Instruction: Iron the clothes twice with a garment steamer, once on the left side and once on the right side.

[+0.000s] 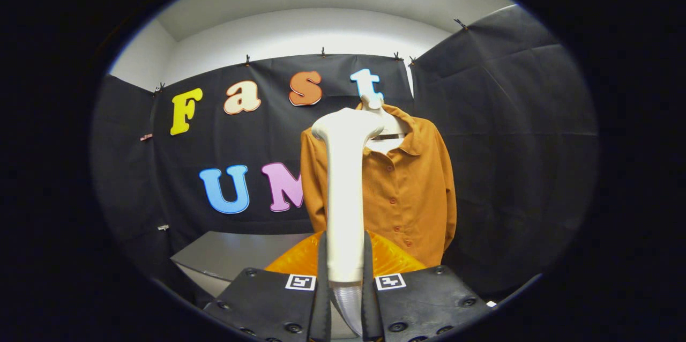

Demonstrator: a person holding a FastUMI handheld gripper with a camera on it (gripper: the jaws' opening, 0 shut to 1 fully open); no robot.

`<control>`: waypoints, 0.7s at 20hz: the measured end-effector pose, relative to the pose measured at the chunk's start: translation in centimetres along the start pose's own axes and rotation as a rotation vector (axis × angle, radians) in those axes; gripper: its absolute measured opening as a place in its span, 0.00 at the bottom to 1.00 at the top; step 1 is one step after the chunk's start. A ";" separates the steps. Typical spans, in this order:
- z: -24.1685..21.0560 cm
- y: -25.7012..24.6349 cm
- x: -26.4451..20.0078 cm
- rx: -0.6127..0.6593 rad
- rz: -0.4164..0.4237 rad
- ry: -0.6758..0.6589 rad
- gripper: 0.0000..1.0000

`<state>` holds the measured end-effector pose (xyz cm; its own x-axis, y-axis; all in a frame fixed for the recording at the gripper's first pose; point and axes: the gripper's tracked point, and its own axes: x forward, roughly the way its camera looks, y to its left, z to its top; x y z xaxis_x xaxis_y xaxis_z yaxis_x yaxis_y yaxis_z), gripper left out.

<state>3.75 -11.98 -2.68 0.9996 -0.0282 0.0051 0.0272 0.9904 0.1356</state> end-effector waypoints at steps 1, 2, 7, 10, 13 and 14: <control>0.2 1.0 0.0 0.004 0.011 -0.004 0.26; 0.4 2.1 -0.1 0.005 0.019 -0.001 0.26; 0.7 7.1 -0.7 -0.012 0.053 0.015 0.26; 1.2 9.8 -1.4 -0.011 0.077 0.000 0.26; 1.2 11.4 -2.1 -0.010 0.095 0.000 0.26; 1.3 11.6 -2.3 -0.008 0.097 -0.001 0.26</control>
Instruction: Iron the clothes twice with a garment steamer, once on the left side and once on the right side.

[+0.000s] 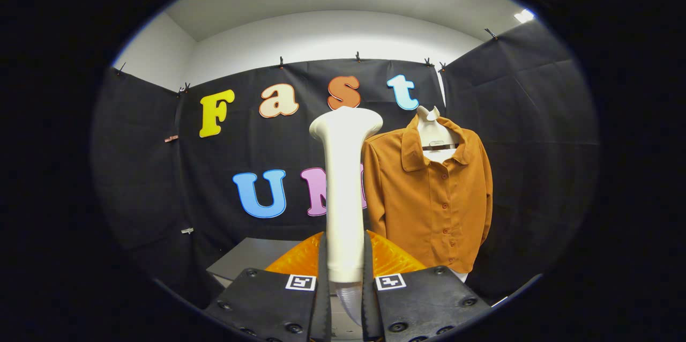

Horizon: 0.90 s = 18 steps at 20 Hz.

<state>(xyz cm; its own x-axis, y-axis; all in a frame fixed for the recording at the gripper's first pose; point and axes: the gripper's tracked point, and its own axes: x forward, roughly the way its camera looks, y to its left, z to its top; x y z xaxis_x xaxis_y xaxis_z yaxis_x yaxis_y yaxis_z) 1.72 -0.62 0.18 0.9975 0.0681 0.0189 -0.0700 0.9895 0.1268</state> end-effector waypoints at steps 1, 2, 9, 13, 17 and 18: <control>0.0 0.3 -0.2 0.002 0.003 0.001 0.26; 0.0 0.3 -0.3 0.002 0.003 -0.001 0.26; 0.6 -0.6 -1.1 -0.006 -0.016 -0.014 0.26; 0.9 -0.9 -1.9 -0.008 -0.014 -0.026 0.26; 0.9 -1.0 -2.1 -0.017 -0.013 -0.028 0.26; 1.0 -0.9 -2.2 -0.021 -0.009 -0.027 0.26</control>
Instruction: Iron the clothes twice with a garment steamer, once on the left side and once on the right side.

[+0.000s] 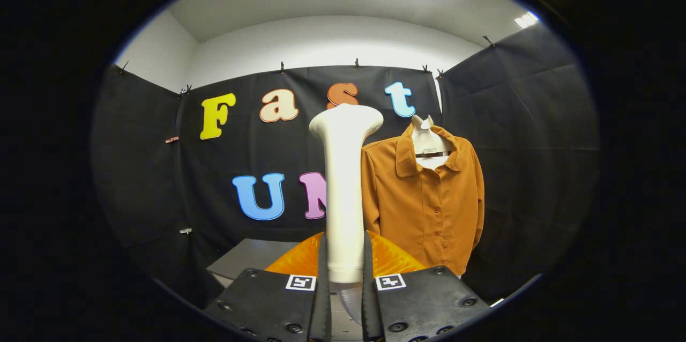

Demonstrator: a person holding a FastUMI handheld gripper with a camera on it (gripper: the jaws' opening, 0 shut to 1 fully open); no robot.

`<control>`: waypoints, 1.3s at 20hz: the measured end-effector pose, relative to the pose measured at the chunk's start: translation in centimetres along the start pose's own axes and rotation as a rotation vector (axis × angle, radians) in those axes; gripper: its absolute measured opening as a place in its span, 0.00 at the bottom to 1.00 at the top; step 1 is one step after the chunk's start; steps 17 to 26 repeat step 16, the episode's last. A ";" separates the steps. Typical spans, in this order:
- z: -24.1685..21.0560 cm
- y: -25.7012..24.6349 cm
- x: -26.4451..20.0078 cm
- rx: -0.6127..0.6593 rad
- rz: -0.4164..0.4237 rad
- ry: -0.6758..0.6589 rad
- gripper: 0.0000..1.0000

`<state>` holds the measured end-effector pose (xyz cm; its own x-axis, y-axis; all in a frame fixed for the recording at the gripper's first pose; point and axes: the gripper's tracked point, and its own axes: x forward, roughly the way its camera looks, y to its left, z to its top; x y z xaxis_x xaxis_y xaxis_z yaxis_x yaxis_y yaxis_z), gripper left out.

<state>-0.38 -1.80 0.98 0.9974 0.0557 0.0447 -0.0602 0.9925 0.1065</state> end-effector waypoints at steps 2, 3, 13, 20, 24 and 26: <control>-0.1 0.2 -0.2 -0.006 0.005 0.002 0.26; -0.1 0.3 -0.2 -0.007 0.008 0.002 0.26; 0.5 0.2 -0.2 -0.009 0.008 -0.011 0.26; 0.5 0.2 -0.2 -0.007 0.007 -0.013 0.26; 0.5 0.2 -0.2 -0.007 0.007 -0.013 0.26; 0.5 0.2 -0.2 -0.007 0.007 -0.013 0.26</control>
